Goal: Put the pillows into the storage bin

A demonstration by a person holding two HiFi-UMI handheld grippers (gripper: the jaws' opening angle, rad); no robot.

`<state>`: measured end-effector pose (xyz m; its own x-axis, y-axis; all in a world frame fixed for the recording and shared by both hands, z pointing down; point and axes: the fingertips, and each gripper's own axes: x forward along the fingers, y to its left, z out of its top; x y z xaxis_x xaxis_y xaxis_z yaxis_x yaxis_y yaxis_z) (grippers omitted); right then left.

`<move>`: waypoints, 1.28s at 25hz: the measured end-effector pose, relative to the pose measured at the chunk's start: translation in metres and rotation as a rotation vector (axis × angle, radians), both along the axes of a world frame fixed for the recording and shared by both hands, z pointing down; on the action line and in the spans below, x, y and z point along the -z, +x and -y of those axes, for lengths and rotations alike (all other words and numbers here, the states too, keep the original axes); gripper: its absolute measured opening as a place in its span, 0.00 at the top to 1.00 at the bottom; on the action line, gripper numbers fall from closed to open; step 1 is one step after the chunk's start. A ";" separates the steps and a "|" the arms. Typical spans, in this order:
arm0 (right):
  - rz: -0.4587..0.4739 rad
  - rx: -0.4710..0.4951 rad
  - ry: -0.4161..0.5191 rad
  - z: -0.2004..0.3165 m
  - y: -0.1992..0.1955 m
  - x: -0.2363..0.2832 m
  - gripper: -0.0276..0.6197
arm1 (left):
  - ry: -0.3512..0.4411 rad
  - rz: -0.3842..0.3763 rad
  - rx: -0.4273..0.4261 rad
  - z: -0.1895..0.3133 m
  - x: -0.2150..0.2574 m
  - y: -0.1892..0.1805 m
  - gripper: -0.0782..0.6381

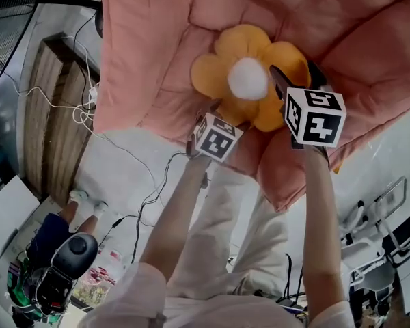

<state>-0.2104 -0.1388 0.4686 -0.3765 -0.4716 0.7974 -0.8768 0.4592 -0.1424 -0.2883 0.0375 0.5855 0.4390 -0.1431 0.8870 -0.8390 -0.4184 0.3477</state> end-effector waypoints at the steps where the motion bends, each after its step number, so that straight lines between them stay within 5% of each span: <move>1: -0.016 0.002 -0.004 0.002 -0.001 -0.006 0.36 | -0.005 -0.004 -0.008 0.001 -0.004 0.000 0.27; 8: -0.145 0.009 -0.037 0.001 0.001 -0.042 0.35 | -0.046 -0.008 0.023 0.004 -0.023 -0.005 0.39; 13: -0.252 0.072 -0.064 -0.003 0.004 -0.056 0.51 | -0.034 -0.006 0.025 0.007 -0.018 -0.006 0.48; 21: -0.221 0.133 -0.110 -0.009 0.005 -0.058 0.67 | -0.018 0.003 0.040 0.008 -0.014 -0.004 0.62; 32: -0.186 0.186 -0.069 -0.013 0.002 -0.047 0.73 | 0.010 0.021 0.046 0.008 -0.007 -0.002 0.70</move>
